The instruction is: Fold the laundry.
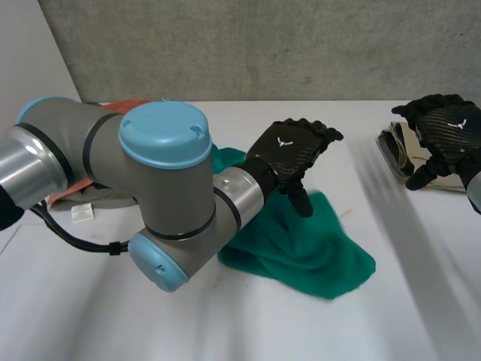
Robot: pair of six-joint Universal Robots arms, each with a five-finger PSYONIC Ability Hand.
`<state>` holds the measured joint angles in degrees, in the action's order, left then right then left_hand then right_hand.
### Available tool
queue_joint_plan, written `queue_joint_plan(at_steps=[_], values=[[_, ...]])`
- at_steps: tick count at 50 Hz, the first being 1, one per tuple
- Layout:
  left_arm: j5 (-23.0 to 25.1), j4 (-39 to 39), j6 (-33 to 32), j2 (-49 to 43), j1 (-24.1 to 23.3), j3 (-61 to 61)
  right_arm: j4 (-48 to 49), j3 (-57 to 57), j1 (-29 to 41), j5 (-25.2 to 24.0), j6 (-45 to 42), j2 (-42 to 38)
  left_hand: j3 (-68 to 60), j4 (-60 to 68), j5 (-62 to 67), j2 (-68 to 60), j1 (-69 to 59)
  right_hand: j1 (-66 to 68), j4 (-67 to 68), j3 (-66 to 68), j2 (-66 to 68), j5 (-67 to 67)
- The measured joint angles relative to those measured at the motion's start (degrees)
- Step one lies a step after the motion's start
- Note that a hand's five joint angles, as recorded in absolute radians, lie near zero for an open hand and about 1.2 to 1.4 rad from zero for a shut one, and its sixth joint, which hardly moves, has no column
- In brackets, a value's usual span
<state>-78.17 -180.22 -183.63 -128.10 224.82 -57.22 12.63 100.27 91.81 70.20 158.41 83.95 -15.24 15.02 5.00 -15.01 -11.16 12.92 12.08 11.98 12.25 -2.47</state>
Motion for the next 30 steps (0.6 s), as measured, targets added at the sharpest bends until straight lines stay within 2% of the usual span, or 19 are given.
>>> queue_joint_plan(at_steps=[4,10,15,20,26,27,30], values=[[-0.7,-1.8,-0.3,0.9,2.9,0.0,-0.8,0.3,0.2,-0.2,-0.3,-0.1,3.1,-3.4,-2.3,2.8,0.3,0.0,0.0,0.0,0.0,0.0],[-1.8,-2.6,-4.4,3.8,12.6,-1.1,-7.4,0.5,1.0,-0.7,-3.5,0.1,3.0,-3.3,-2.3,2.7,0.1,0.0,0.0,0.0,0.0,0.0],[-1.4,-0.4,-14.8,5.0,21.7,-4.4,-18.3,0.8,4.2,-0.6,-10.5,0.8,1.2,-1.0,-2.1,0.9,-2.8,0.0,0.0,0.0,0.0,0.0],[0.7,0.6,-27.3,3.5,27.7,-7.0,-24.7,2.4,7.6,-0.3,-15.4,1.2,0.0,0.5,0.4,-0.3,-4.0,0.1,0.1,0.2,0.1,-0.1],[7.1,0.4,-41.0,-2.9,32.3,-5.9,-23.8,6.5,11.0,-0.2,-17.2,1.6,0.0,0.6,0.8,-0.3,-4.0,0.2,1.2,1.0,0.2,-1.3],[7.1,0.4,-41.0,-2.9,32.3,-5.9,-23.8,6.5,11.0,-0.2,-17.2,1.6,0.0,0.6,0.8,-0.3,-4.0,0.2,1.2,1.0,0.2,-1.3],[11.4,0.0,-44.9,-7.1,33.6,-3.0,-19.3,9.4,13.0,-0.1,-17.1,1.6,0.0,0.6,0.8,-0.3,-4.0,0.2,2.6,2.7,2.1,-2.7]])
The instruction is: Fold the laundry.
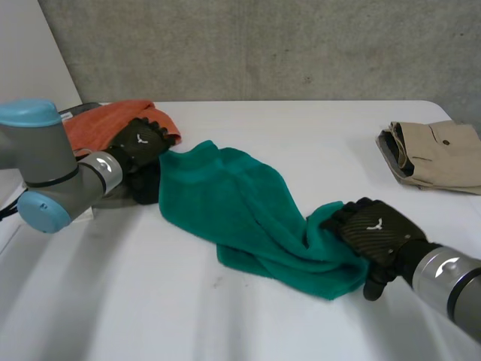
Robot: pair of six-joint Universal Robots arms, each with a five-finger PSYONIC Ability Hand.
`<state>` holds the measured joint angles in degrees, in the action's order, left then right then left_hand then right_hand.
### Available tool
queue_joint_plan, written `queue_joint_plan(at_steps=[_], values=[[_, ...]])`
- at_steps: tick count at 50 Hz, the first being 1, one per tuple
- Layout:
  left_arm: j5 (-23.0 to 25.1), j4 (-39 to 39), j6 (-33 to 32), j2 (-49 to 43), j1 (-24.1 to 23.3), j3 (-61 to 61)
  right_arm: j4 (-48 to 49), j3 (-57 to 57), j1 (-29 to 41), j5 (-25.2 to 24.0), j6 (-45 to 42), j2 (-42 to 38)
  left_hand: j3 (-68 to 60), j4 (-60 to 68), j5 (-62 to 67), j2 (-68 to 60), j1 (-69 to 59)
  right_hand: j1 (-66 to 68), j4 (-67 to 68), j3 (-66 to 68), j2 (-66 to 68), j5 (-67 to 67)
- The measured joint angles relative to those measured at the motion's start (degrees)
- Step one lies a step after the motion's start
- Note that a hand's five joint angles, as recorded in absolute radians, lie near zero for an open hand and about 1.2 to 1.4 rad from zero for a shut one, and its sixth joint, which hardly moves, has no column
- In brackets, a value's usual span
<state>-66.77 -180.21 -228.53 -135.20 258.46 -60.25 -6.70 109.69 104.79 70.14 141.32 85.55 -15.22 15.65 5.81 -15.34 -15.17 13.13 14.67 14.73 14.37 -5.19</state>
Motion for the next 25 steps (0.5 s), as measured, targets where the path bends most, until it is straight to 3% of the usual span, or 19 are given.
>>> queue_joint_plan(at_steps=[6,14,25], values=[[4.3,-0.9,-1.3,-6.1,0.5,5.7,10.1,5.1,2.6,0.2,0.5,-0.6,-0.8,0.8,0.7,-1.1,-0.9,0.0,0.1,0.2,0.4,-0.4],[4.6,-2.6,-0.7,-9.9,-0.5,9.2,19.1,7.5,4.8,1.8,0.9,-4.1,-9.1,8.7,8.7,-9.1,-9.3,3.4,2.2,2.1,2.4,-2.2],[4.4,-3.7,-0.6,-10.8,-2.6,9.5,23.2,6.1,6.5,5.6,0.9,-10.3,-17.5,17.4,17.1,-17.4,-17.8,5.5,4.4,4.2,3.7,-4.6]])
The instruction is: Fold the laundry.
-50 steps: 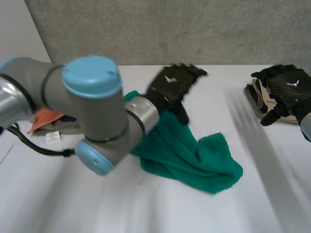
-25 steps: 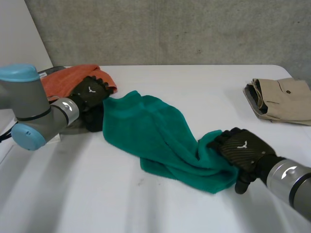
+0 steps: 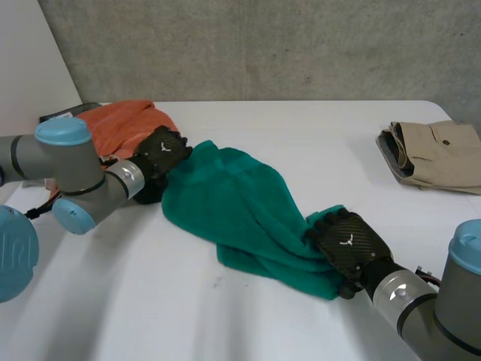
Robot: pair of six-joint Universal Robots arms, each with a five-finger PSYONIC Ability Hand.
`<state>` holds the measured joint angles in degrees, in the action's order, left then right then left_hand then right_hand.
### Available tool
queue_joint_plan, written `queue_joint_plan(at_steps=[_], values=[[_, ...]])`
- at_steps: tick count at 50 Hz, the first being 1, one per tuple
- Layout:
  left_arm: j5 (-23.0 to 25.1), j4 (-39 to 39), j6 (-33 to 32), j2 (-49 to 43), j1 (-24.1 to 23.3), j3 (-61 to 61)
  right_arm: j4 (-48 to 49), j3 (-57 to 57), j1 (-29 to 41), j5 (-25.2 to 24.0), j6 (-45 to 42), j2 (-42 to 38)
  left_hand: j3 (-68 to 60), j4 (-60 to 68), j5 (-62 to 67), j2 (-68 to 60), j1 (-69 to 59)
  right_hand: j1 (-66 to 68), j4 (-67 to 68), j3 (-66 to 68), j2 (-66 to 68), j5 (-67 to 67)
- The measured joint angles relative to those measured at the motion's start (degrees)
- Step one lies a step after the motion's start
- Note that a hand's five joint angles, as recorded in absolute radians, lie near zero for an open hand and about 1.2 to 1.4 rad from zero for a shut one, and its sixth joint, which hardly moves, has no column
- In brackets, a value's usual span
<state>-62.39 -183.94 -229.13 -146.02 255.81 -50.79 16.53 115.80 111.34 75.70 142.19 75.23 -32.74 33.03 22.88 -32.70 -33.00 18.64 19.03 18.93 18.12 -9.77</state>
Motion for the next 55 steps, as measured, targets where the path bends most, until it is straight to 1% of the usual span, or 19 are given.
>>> queue_joint_plan(at_steps=[6,8,9,10,11,12,13,15,21,27,34,38,44,45,47,50,51,52,55], values=[[0.0,0.0,-0.1,0.1,-1.1,-0.1,0.6,-0.6,0.1,0.4,0.0,-1.5,-0.3,0.2,0.3,-0.3,-0.2,5.4,4.9,5.0,4.8,-4.4],[0.0,0.1,-0.1,0.1,-1.3,-0.1,0.8,-0.6,0.0,0.4,0.0,-1.7,-7.0,6.5,6.4,-7.0,-7.5,8.5,8.0,7.9,8.3,-6.8],[0.0,0.1,-0.1,0.1,-1.3,0.0,0.9,-0.6,0.0,0.4,0.0,-1.7,-9.1,8.0,7.9,-9.2,-9.5,13.0,12.7,12.6,13.1,-11.7],[0.0,0.1,-0.1,0.0,-1.3,0.0,1.0,-0.7,-0.1,0.4,0.0,-1.8,-21.2,21.3,20.9,-21.5,-24.0,20.4,20.2,20.2,21.0,-17.8],[0.0,0.1,-0.1,-0.1,-1.4,0.1,1.3,-0.7,-0.3,0.4,0.1,-1.8,-27.8,27.9,27.5,-28.2,-30.7,29.6,29.2,29.3,30.5,-26.5],[-0.1,0.1,-0.1,-0.1,-1.4,0.1,1.4,-0.8,-0.3,0.4,0.1,-1.8,-27.8,27.9,27.5,-28.2,-30.7,36.3,35.0,35.0,36.5,-33.3],[-0.2,0.1,-0.1,-0.3,-1.5,0.2,1.7,-1.0,-0.5,0.6,0.2,-1.8,-34.0,34.2,33.2,-34.6,-33.6,43.7,44.7,44.7,46.6,-42.6],[-0.4,0.1,0.0,-0.4,-1.8,0.2,2.0,-1.3,-0.6,0.9,0.5,-1.7,-34.9,35.1,33.4,-35.3,-33.7,43.9,47.8,47.7,49.0,-44.6],[-1.4,0.5,2.5,4.6,-3.6,-1.3,1.7,-4.5,-1.0,4.0,2.1,0.9,-35.3,35.5,33.4,-35.7,-33.7,43.9,49.2,48.6,49.2,-44.7],[-2.3,0.4,14.6,20.1,-4.5,-7.3,-3.7,-11.9,-2.7,5.5,2.8,7.7,-35.3,35.6,33.4,-35.7,-33.7,43.9,49.3,48.6,49.2,-44.7],[-2.6,0.8,25.6,35.4,-4.3,-15.5,-12.8,-23.7,-5.4,4.8,2.6,9.4,-35.3,35.6,33.4,-35.7,-33.6,43.9,49.5,48.9,49.2,-44.7],[-2.5,0.8,27.9,41.1,-4.3,-21.2,-17.4,-31.8,-6.9,3.1,2.7,6.5,-35.3,35.6,33.4,-35.7,-33.7,43.9,49.5,48.9,49.2,-44.7],[-2.5,0.6,28.4,47.0,-5.1,-33.1,-20.8,-47.2,-7.9,-0.9,2.6,-7.1,-35.4,35.6,33.4,-35.8,-33.7,43.9,49.5,48.9,49.2,-44.7],[-2.5,0.4,28.3,47.3,-5.4,-34.8,-20.6,-49.4,-7.9,-1.2,2.6,-10.1,-35.5,35.6,33.4,-35.8,-33.7,43.9,49.3,48.8,49.2,-44.7],[-2.5,0.1,28.1,47.5,-6.1,-37.6,-19.4,-53.8,-7.8,-1.7,2.4,-16.4,-35.6,35.6,33.4,-35.8,-33.7,37.4,38.5,38.4,38.9,-37.2],[-2.7,-0.3,28.0,47.1,-6.7,-39.3,-17.7,-56.8,-7.8,-1.4,2.3,-21.0,-35.6,35.6,33.4,-35.8,-33.6,27.9,28.5,28.4,28.7,-26.9],[-2.9,-0.5,28.0,46.7,-7.0,-39.9,-15.9,-58.9,-7.7,-0.8,2.3,-24.4,-35.6,35.6,33.4,-35.9,-33.7,17.7,19.6,19.6,18.4,-17.7],[-3.4,-0.7,28.0,46.1,-7.4,-40.1,-14.3,-60.2,-7.6,0.3,2.3,-26.5,-35.6,35.6,33.4,-35.9,-33.7,-1.9,-0.5,-0.9,-1.0,2.2],[-5.4,-0.9,28.1,44.9,-8.4,-39.5,-11.3,-61.1,-7.3,4.1,2.5,-28.4,-35.6,35.6,33.4,-35.9,-33.6,-5.8,-6.8,-6.9,-5.9,7.4]])
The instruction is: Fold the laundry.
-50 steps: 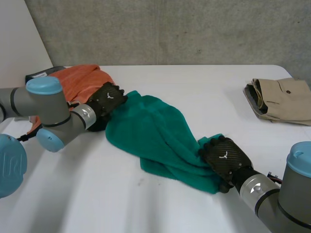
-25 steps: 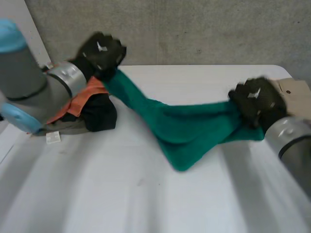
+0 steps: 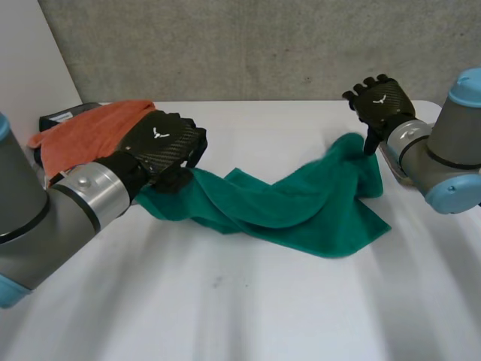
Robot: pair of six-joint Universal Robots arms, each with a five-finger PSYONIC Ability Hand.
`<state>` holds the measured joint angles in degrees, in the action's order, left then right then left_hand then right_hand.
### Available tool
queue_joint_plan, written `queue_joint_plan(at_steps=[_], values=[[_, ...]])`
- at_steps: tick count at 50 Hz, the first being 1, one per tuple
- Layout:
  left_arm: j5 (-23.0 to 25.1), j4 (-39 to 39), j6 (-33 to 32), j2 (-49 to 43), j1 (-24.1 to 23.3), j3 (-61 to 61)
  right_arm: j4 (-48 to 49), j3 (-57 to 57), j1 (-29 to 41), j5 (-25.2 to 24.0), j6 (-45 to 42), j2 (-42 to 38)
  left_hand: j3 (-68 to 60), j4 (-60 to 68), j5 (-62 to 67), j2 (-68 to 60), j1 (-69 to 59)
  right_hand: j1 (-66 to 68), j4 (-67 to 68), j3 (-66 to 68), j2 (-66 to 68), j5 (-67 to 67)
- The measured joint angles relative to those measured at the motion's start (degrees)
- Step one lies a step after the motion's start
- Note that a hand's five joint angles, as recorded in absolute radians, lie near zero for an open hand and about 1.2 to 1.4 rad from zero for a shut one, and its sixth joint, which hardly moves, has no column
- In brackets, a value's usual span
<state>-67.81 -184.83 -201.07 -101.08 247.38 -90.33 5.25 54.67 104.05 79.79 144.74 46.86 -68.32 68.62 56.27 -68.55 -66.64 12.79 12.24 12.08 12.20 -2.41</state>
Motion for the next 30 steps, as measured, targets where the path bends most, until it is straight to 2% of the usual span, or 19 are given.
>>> queue_joint_plan(at_steps=[4,7,10,16,21,25,30], values=[[-2.9,0.1,0.1,-0.8,-1.3,1.2,1.7,3.5,0.5,4.4,0.9,2.8,0.0,0.0,0.0,0.0,0.0,0.0,-0.3,-0.1,0.0,0.0],[-4.9,0.2,0.2,-0.7,-2.1,2.3,0.6,11.2,0.8,5.8,2.7,9.7,0.0,0.0,0.0,0.0,0.0,0.0,-0.3,-0.1,0.0,0.0],[-5.7,0.3,0.3,0.0,-2.6,3.0,-2.8,18.5,0.8,5.2,4.2,16.0,0.0,0.0,0.0,0.0,0.0,0.0,-0.3,-0.1,0.0,0.0],[-6.0,0.4,1.8,2.5,-3.4,4.6,-12.4,30.5,0.5,2.3,6.9,23.5,0.0,0.1,0.0,0.0,0.0,0.8,1.8,2.0,1.6,-2.0],[-6.0,0.3,4.7,4.4,-3.9,6.4,-13.9,40.0,0.2,-0.7,10.3,24.8,0.0,0.2,0.0,0.0,0.0,8.7,9.2,9.3,8.7,-9.4],[-6.0,0.3,6.1,4.7,-4.0,7.5,-9.5,44.9,0.1,-2.6,12.3,24.4,0.0,0.2,0.0,0.0,0.0,14.3,14.8,14.8,14.3,-14.9],[-6.0,0.2,6.7,4.3,-4.1,8.4,-2.6,47.3,0.3,-4.2,13.8,21.9,0.0,0.2,0.0,0.0,0.0,14.9,15.8,15.5,15.3,-15.9]])
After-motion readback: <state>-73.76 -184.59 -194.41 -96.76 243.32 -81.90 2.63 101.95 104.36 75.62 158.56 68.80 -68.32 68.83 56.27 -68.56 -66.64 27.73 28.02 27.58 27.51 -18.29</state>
